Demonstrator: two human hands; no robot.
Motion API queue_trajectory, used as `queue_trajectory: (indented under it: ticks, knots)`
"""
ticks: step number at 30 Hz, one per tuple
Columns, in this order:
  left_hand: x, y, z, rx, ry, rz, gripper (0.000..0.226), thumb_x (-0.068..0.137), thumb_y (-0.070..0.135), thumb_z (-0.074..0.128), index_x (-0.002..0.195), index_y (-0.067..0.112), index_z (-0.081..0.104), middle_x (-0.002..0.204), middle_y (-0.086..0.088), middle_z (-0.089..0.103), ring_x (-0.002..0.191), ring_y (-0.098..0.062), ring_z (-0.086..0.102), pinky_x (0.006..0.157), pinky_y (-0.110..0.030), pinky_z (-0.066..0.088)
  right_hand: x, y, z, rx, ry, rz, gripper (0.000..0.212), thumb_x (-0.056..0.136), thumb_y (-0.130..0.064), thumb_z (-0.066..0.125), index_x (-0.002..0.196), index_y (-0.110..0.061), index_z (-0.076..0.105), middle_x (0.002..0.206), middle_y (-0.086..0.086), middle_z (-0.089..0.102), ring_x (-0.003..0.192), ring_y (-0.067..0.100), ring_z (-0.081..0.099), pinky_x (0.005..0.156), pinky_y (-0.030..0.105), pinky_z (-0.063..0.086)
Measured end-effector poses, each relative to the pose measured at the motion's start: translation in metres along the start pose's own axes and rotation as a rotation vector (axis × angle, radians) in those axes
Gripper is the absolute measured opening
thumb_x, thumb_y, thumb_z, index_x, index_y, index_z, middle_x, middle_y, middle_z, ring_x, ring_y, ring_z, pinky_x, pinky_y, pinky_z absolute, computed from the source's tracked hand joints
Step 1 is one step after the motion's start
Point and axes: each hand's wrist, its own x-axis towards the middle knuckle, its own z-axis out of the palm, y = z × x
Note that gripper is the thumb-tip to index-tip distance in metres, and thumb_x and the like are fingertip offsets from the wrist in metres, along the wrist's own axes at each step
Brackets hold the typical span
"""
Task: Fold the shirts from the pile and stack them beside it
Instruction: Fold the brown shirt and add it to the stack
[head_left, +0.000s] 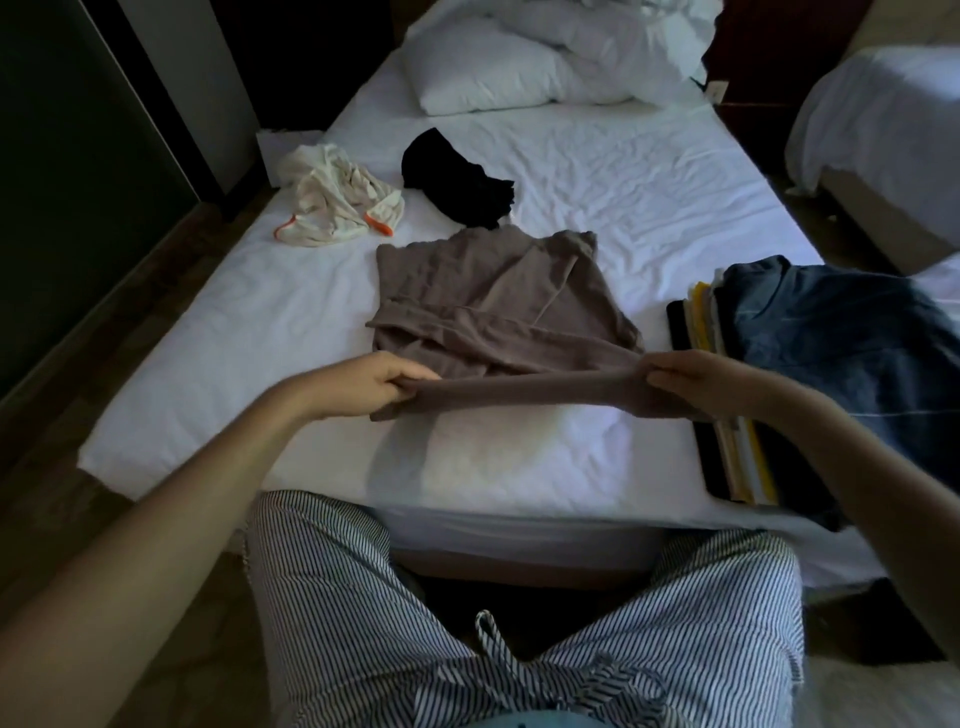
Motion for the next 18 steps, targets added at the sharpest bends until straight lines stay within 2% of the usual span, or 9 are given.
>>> queue_trajectory:
  ticks: [3, 5, 6, 7, 8, 10, 14, 16, 18]
  knots:
    - [-0.02, 0.016, -0.018, -0.066, -0.251, -0.027, 0.044, 0.094, -0.004, 0.047, 0.113, 0.033, 0.06, 0.098, 0.033, 0.066, 0.097, 0.013, 0.058, 0.08, -0.005, 0.042, -0.017, -0.018, -0.029, 0.051, -0.135, 0.041, 0.023, 0.097, -0.01, 0.046, 0.115, -0.005, 0.059, 0.121, 0.021, 0.059, 0.112, 0.033, 0.054, 0.088, 0.023, 0.038]
    - [-0.027, 0.016, -0.023, -0.121, -0.419, -0.08, 0.042, 0.094, -0.004, 0.047, 0.115, 0.03, 0.06, 0.104, 0.028, 0.067, 0.103, 0.007, 0.06, 0.084, -0.01, 0.045, -0.024, -0.025, -0.038, 0.062, -0.286, 0.132, 0.02, 0.091, -0.033, 0.057, 0.11, -0.028, 0.059, 0.125, 0.005, 0.059, 0.114, 0.021, 0.055, 0.097, 0.026, 0.041]
    - [-0.028, 0.013, -0.026, -0.149, -0.478, -0.111, 0.04, 0.094, -0.004, 0.047, 0.117, 0.026, 0.061, 0.108, 0.02, 0.069, 0.106, 0.001, 0.061, 0.086, -0.014, 0.046, -0.024, -0.027, -0.041, 0.048, -0.371, 0.141, 0.031, 0.078, -0.056, 0.064, 0.103, -0.039, 0.058, 0.122, -0.008, 0.061, 0.11, 0.011, 0.057, 0.097, 0.024, 0.042]
    - [-0.027, 0.009, -0.029, -0.175, -0.513, -0.142, 0.038, 0.094, -0.004, 0.047, 0.118, 0.022, 0.061, 0.111, 0.013, 0.069, 0.109, -0.006, 0.062, 0.088, -0.018, 0.048, -0.022, -0.031, -0.043, 0.049, -0.45, 0.136, 0.054, 0.057, -0.076, 0.066, 0.1, -0.043, 0.058, 0.115, -0.018, 0.064, 0.105, 0.003, 0.059, 0.094, 0.021, 0.045]
    - [-0.024, 0.006, -0.032, -0.209, -0.529, -0.173, 0.036, 0.094, -0.004, 0.047, 0.118, 0.019, 0.062, 0.113, 0.007, 0.069, 0.111, -0.011, 0.062, 0.089, -0.021, 0.049, -0.018, -0.031, -0.045, 0.084, -0.503, 0.132, 0.075, 0.041, -0.085, 0.065, 0.101, -0.042, 0.061, 0.109, -0.021, 0.067, 0.101, 0.0, 0.062, 0.092, 0.02, 0.047]
    - [-0.013, 0.002, -0.041, -0.291, -0.497, -0.233, 0.034, 0.094, -0.003, 0.047, 0.118, 0.017, 0.061, 0.115, 0.002, 0.069, 0.111, -0.016, 0.062, 0.089, -0.023, 0.05, 0.0, -0.032, -0.052, 0.208, -0.549, 0.126, 0.087, 0.042, -0.079, 0.071, 0.112, -0.028, 0.064, 0.105, -0.013, 0.07, 0.1, 0.006, 0.065, 0.091, 0.023, 0.051]
    - [0.025, -0.003, -0.067, -0.421, -0.329, -0.327, 0.031, 0.092, 0.003, 0.05, 0.112, 0.023, 0.062, 0.108, 0.004, 0.071, 0.101, -0.012, 0.067, 0.083, -0.025, 0.056, 0.056, -0.026, -0.073, 0.323, -0.477, 0.182, 0.08, 0.048, -0.056, 0.083, 0.112, -0.013, 0.064, 0.095, -0.005, 0.074, 0.087, 0.01, 0.07, 0.073, 0.02, 0.056]
    - [0.049, -0.007, -0.083, -0.438, -0.256, -0.356, 0.03, 0.095, 0.003, 0.048, 0.11, 0.025, 0.062, 0.105, 0.004, 0.072, 0.095, -0.011, 0.069, 0.082, -0.028, 0.057, 0.089, -0.022, -0.082, 0.283, -0.394, 0.184, 0.079, 0.044, -0.061, 0.084, 0.105, -0.013, 0.067, 0.097, 0.0, 0.073, 0.089, 0.015, 0.069, 0.081, 0.025, 0.056]
    - [0.072, -0.013, -0.098, -0.429, -0.197, -0.387, 0.03, 0.096, 0.005, 0.048, 0.109, 0.027, 0.062, 0.106, 0.004, 0.07, 0.091, -0.012, 0.07, 0.082, -0.031, 0.056, 0.124, -0.02, -0.088, 0.145, -0.312, 0.156, 0.05, 0.077, -0.048, 0.071, 0.106, -0.008, 0.066, 0.105, 0.005, 0.069, 0.092, 0.018, 0.065, 0.086, 0.027, 0.052]
